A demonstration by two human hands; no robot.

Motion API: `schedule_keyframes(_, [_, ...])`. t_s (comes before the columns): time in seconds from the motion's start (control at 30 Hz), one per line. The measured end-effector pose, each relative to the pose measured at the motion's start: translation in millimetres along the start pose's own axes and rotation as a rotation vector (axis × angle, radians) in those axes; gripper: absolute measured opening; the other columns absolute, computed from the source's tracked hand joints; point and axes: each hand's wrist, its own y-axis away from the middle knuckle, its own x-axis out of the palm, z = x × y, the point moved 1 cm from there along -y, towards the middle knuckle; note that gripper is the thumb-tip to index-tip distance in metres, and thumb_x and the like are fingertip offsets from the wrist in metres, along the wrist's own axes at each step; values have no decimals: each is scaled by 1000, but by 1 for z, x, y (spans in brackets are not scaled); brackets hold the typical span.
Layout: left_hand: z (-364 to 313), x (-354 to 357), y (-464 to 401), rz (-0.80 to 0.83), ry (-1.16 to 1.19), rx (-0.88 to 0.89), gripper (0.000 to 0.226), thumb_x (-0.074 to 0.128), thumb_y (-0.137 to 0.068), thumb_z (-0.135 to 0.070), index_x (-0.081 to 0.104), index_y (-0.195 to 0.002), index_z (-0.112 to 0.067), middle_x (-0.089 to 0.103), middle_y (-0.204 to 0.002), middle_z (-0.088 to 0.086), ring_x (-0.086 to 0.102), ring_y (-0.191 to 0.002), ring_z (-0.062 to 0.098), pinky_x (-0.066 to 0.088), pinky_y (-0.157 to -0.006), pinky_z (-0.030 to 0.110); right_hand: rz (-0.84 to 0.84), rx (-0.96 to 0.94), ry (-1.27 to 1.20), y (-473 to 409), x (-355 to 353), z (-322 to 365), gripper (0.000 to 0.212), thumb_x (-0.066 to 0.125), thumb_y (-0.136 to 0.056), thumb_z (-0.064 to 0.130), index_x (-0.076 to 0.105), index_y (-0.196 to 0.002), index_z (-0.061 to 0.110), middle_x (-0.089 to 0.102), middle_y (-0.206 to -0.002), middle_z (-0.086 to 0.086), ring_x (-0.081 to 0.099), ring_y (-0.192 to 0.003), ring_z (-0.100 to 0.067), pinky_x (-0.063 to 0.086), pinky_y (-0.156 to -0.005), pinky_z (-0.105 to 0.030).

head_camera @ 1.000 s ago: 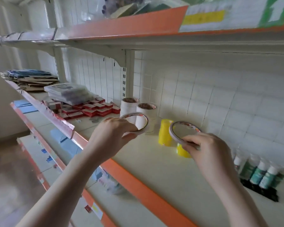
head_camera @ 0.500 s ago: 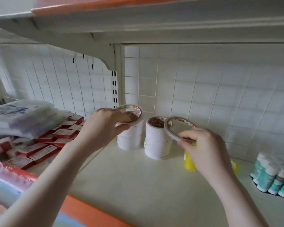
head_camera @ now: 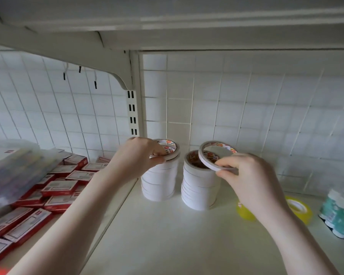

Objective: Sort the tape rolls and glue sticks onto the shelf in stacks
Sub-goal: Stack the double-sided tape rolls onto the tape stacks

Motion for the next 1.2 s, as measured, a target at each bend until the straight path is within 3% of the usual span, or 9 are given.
schedule_keyframes(0.07, [-1, 0, -3, 24, 2, 14, 31, 51, -82, -47, 70, -95, -27, 69, -88, 0, 61, -87, 25, 45, -81, 31, 1, 5, 10, -2, 1, -1, 5, 72, -75, 13, 71, -74, 17, 65, -70, -3, 55, -74, -26, 43, -66, -36])
schedule_keyframes(0.2, [1, 1, -6, 62, 36, 29, 12, 60, -86, -33, 70, -93, -31, 69, -90, -7, 61, -88, 20, 44, -81, 30, 3, 29, 12, -3, 5, 0, 5, 72, -75, 12, 71, -74, 17, 66, -72, -3, 56, -75, -26, 44, -66, -35])
schedule_keyframes(0.5, [1, 2, -8, 93, 84, 31, 13, 64, -83, -30, 71, -94, -34, 68, -90, -10, 60, -87, 14, 49, -80, 31, 17, 42, -1, -6, 7, 2, 7, 72, -75, 13, 73, -77, 20, 68, -77, -3, 57, -78, -26, 45, -68, -35])
schedule_keyframes(0.67, [2, 0, -7, 102, 124, 25, 13, 65, -83, -28, 72, -94, -30, 69, -89, -10, 61, -85, 11, 49, -81, 31, 65, 25, 20, -10, 8, 5, 2, 70, -77, 13, 71, -77, 12, 67, -76, -11, 57, -78, -28, 43, -70, -35])
schedule_keyframes(1.2, [2, 0, -8, 130, 177, 20, 13, 64, -83, -25, 72, -94, -26, 67, -86, -10, 58, -83, 8, 47, -82, 28, 194, 40, -27, -25, 17, 12, 8, 71, -78, 17, 74, -84, 20, 69, -85, 1, 58, -83, -19, 40, -73, -27])
